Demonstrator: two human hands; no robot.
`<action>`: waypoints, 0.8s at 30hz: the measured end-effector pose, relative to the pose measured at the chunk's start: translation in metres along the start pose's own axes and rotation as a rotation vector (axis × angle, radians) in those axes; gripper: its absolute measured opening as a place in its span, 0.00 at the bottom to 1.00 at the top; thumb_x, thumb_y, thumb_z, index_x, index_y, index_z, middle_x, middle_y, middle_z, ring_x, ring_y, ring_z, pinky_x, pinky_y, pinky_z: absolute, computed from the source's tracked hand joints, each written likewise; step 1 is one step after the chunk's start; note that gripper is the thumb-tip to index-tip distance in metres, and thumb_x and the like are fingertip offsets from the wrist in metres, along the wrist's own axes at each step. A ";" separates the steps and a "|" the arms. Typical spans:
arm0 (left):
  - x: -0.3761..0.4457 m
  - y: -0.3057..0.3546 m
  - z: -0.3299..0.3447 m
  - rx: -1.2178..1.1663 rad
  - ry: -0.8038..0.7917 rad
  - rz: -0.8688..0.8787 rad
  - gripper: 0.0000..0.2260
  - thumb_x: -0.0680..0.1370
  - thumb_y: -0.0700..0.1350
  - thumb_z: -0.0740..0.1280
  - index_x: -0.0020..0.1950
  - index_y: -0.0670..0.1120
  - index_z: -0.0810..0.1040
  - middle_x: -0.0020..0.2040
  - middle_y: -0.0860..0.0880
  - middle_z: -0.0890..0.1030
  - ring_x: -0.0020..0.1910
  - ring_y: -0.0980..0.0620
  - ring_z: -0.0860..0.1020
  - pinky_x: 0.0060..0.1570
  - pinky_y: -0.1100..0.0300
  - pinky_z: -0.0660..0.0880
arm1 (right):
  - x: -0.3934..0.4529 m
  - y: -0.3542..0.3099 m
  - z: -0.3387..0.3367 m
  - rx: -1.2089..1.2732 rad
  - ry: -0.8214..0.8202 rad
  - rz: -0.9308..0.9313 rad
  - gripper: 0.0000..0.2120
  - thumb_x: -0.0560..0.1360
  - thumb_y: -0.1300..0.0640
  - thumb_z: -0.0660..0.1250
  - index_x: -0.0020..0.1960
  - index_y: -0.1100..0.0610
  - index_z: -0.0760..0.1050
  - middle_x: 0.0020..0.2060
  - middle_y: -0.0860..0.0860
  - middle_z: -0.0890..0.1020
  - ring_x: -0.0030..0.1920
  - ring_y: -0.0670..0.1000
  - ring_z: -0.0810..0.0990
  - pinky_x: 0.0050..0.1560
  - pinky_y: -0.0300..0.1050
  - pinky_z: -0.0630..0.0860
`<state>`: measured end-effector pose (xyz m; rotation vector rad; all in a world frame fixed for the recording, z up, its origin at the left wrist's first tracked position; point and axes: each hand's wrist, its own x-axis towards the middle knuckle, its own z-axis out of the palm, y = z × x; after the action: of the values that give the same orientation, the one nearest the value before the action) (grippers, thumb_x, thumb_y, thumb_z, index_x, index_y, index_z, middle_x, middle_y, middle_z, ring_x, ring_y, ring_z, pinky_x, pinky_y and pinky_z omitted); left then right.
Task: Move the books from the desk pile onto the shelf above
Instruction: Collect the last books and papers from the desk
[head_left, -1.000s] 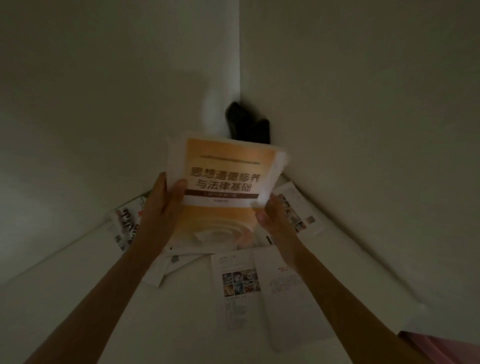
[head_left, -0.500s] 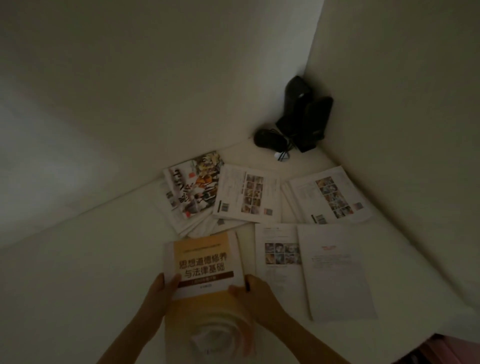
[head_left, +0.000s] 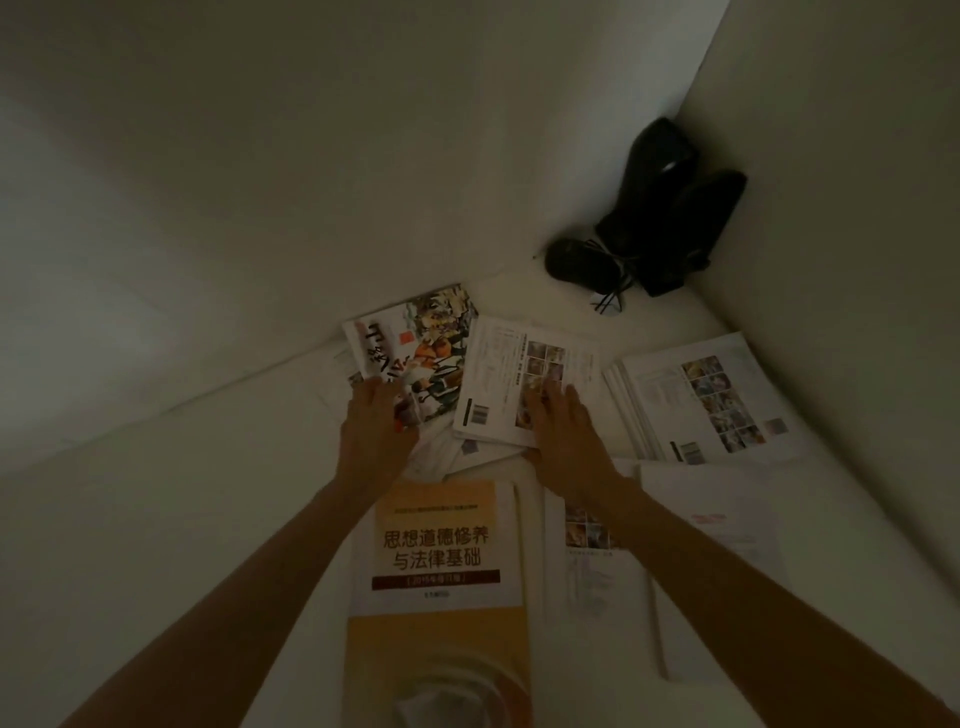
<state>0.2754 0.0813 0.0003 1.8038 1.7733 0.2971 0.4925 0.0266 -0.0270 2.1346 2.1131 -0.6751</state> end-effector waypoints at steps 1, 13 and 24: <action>0.006 -0.003 0.002 0.045 -0.017 0.003 0.22 0.73 0.38 0.69 0.66 0.39 0.70 0.68 0.38 0.65 0.63 0.38 0.69 0.60 0.49 0.68 | 0.004 0.002 0.001 -0.036 -0.028 -0.043 0.37 0.78 0.56 0.64 0.77 0.60 0.44 0.75 0.63 0.45 0.74 0.68 0.46 0.71 0.64 0.57; 0.030 -0.026 -0.014 0.039 -0.218 -0.023 0.15 0.76 0.42 0.64 0.57 0.32 0.75 0.60 0.36 0.73 0.62 0.37 0.70 0.58 0.59 0.64 | 0.009 0.024 -0.050 0.116 0.032 -0.203 0.27 0.78 0.61 0.62 0.75 0.56 0.57 0.69 0.58 0.69 0.61 0.57 0.73 0.58 0.45 0.70; 0.033 0.011 -0.036 -0.534 -0.107 -0.102 0.07 0.82 0.46 0.58 0.48 0.46 0.74 0.45 0.50 0.77 0.48 0.50 0.74 0.45 0.61 0.70 | -0.015 -0.033 -0.065 1.488 0.471 0.205 0.12 0.79 0.62 0.62 0.62 0.61 0.70 0.53 0.54 0.81 0.51 0.51 0.82 0.45 0.47 0.81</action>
<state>0.2680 0.1226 0.0271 1.3210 1.5209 0.5615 0.4786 0.0365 0.0456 3.2726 1.4786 -2.4506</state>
